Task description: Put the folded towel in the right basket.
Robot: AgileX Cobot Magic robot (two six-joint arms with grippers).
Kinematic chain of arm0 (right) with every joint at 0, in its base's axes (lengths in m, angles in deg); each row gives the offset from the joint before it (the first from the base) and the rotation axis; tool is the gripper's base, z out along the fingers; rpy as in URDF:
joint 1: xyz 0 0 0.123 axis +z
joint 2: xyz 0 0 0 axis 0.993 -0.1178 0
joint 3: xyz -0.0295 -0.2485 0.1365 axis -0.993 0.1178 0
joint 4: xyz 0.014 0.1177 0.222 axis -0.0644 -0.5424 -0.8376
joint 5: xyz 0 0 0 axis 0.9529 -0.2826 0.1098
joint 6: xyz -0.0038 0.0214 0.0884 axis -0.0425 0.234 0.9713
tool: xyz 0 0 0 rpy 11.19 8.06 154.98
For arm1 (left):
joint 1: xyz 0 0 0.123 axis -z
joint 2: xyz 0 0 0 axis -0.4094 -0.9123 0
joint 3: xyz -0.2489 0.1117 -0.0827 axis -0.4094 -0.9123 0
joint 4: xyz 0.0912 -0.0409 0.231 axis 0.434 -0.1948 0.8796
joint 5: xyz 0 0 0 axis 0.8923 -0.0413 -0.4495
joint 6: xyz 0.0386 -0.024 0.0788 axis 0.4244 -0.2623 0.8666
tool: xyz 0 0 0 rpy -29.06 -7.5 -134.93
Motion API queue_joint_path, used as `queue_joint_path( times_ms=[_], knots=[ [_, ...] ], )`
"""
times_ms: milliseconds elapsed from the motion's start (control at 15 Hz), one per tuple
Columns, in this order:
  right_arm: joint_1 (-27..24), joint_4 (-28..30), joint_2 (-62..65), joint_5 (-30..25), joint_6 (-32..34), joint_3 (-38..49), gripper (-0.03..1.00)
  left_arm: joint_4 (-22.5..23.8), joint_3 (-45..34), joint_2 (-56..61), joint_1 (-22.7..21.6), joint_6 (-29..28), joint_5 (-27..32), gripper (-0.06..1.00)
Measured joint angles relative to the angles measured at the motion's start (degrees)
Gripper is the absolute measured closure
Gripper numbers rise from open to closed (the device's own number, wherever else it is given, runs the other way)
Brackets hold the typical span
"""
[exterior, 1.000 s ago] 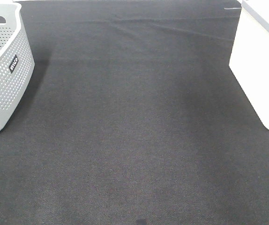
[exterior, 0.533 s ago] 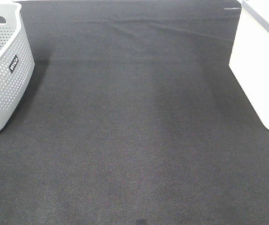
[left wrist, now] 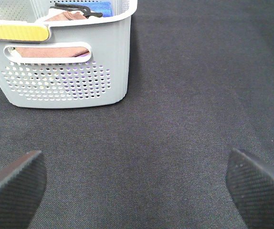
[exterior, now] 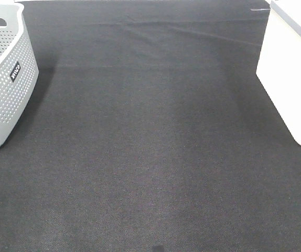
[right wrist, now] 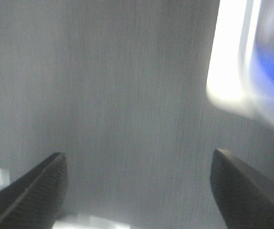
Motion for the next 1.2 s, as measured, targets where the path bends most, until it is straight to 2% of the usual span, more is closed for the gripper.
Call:
queue_joint_path(
  times_ms=[333, 600, 667, 800, 1000, 1200],
  knots=[
    [0.0, 0.0, 17.4, 0.2, 0.0, 25.6, 0.20, 0.0, 0.0, 0.0, 0.0, 0.0, 0.0, -0.02],
    [0.0, -0.2, 32.1, 5.2, -1.8, 39.5, 0.20, 0.0, 0.0, 0.0, 0.0, 0.0, 0.0, -0.02],
    [0.0, -0.2, 32.1, 5.2, -1.8, 39.5, 0.20, 0.0, 0.0, 0.0, 0.0, 0.0, 0.0, -0.02],
    [0.0, -1.0, 41.5, 6.0, -3.7, 43.8, 0.20, 0.0, 0.0, 0.0, 0.0, 0.0, 0.0, -0.02],
    [0.0, -4.0, 52.3, 7.3, -7.6, 44.5, 0.20, 0.0, 0.0, 0.0, 0.0, 0.0, 0.0, -0.02],
    [0.0, -4.4, 58.5, 7.3, -7.3, 44.5, 0.20, 0.0, 0.0, 0.0, 0.0, 0.0, 0.0, -0.02]
  ],
)
